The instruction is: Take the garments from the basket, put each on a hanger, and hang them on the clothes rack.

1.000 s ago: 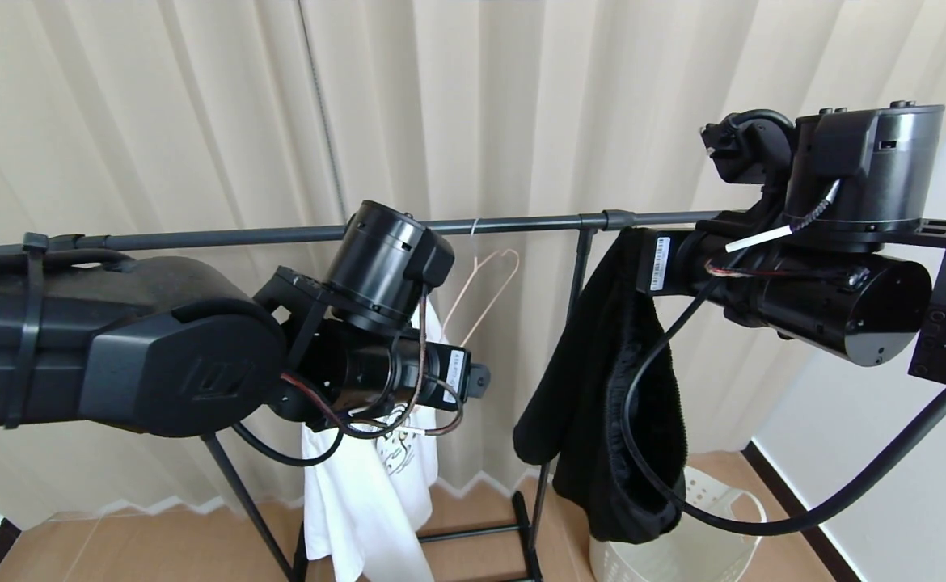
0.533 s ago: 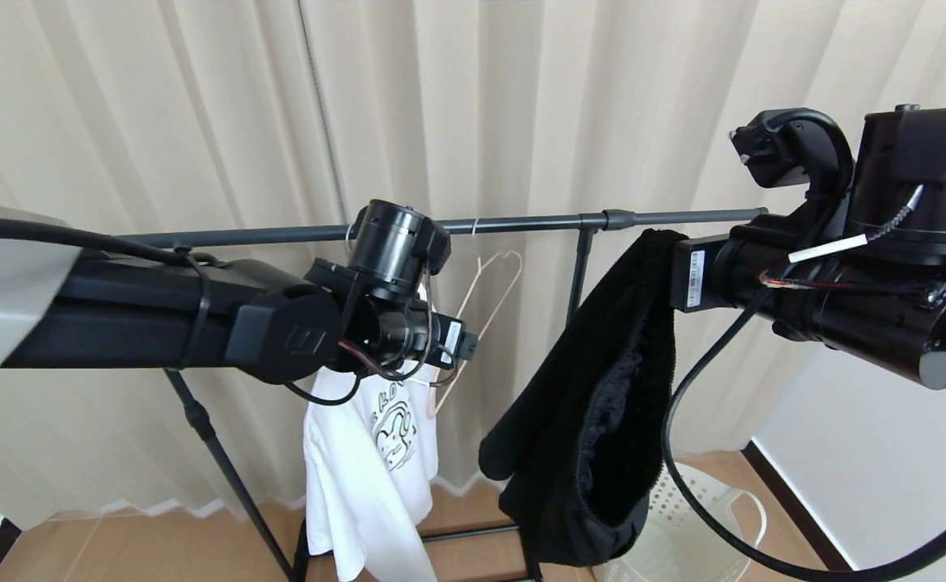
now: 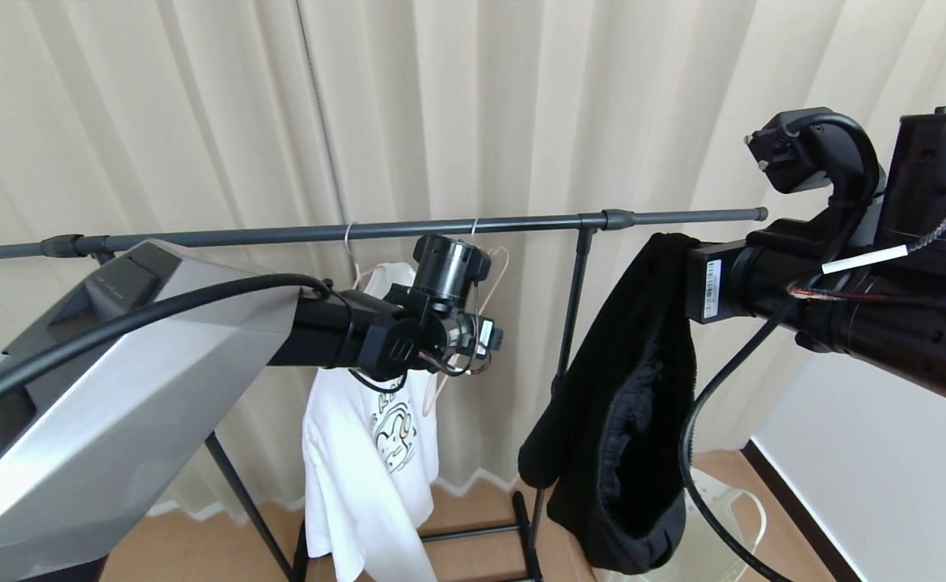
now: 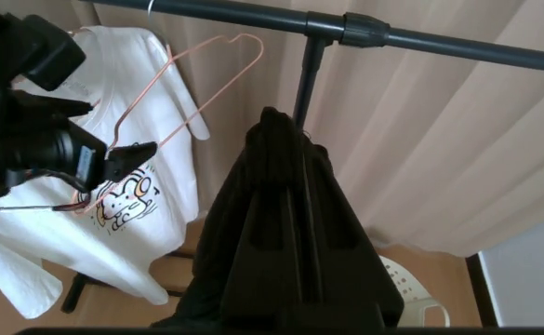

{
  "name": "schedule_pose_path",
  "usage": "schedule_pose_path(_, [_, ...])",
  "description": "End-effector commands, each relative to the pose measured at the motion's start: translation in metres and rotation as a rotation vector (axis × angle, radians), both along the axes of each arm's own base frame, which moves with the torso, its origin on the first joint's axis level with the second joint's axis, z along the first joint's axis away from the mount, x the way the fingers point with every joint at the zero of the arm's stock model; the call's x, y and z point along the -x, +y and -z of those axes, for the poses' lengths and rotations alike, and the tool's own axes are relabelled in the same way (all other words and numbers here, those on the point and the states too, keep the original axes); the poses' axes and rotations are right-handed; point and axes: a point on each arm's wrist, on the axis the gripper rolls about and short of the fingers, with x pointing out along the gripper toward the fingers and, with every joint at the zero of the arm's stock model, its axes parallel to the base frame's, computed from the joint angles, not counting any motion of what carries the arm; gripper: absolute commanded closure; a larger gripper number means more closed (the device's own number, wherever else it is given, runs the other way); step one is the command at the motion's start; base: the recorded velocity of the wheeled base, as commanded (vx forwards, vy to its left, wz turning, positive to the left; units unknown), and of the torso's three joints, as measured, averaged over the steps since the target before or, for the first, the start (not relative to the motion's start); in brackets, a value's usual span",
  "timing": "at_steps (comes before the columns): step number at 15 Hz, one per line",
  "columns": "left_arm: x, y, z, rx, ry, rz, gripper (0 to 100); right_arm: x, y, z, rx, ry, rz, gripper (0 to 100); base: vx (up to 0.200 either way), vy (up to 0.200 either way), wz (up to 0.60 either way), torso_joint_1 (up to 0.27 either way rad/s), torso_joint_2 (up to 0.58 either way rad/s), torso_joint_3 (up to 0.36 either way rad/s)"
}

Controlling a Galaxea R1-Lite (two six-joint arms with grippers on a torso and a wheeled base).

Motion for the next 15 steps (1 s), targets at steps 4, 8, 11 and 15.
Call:
schedule_pose_path(4, [-0.022,0.0,0.032,-0.005,0.009,-0.027,0,-0.001,0.001,0.001,0.001,0.001,-0.001,100,0.0,0.0,0.0,0.0,0.0,0.0])
schedule_pose_path(8, [-0.026,-0.002,0.036,0.0,0.001,-0.03,0,-0.001,0.001,0.0,0.0,0.0,-0.001,100,0.0,0.0,0.0,0.0,0.0,0.0])
schedule_pose_path(11, [-0.028,-0.002,0.036,0.006,-0.001,-0.036,100,-0.001,0.001,0.001,0.002,0.003,-0.001,100,0.0,0.0,0.0,0.0,0.0,0.0])
schedule_pose_path(15, [-0.028,-0.001,0.034,0.008,-0.008,-0.05,100,-0.001,0.001,0.001,0.001,0.001,-0.001,100,0.0,0.0,0.0,0.0,0.0,0.0])
